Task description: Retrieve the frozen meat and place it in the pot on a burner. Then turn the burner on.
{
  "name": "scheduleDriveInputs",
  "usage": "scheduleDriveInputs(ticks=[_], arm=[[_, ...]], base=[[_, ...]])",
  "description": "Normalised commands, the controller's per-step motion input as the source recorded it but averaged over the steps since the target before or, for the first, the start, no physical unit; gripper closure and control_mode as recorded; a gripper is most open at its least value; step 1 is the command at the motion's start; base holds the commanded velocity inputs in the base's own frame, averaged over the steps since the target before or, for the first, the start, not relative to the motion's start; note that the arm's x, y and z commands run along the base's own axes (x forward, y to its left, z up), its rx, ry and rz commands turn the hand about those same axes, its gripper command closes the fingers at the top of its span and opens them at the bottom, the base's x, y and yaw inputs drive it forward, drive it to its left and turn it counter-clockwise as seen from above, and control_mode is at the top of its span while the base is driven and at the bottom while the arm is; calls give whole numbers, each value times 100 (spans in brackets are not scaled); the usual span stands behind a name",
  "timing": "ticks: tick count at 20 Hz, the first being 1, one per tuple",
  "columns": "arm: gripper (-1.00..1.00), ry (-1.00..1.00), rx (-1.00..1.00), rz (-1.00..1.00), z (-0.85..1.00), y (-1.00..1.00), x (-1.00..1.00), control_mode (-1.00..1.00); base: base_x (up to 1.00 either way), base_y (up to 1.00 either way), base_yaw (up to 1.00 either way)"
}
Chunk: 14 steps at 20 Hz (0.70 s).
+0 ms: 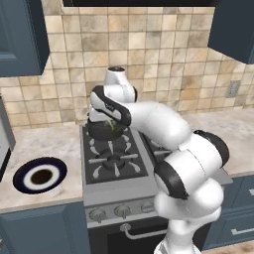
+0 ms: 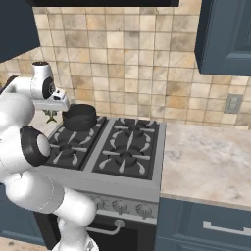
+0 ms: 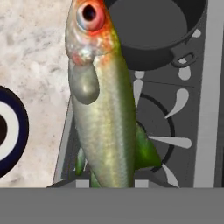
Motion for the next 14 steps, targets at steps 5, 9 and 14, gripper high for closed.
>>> scheduleDriveInputs(ticks=[5, 9, 14], arm=[[100, 0, 0, 0, 8, -30, 25, -100], [100, 0, 0, -4, 0, -30, 55, -100], [100, 0, 0, -4, 0, -17, 63, -100]], base=[[0, 0, 0], [0, 0, 0], [0, 0, 0]])
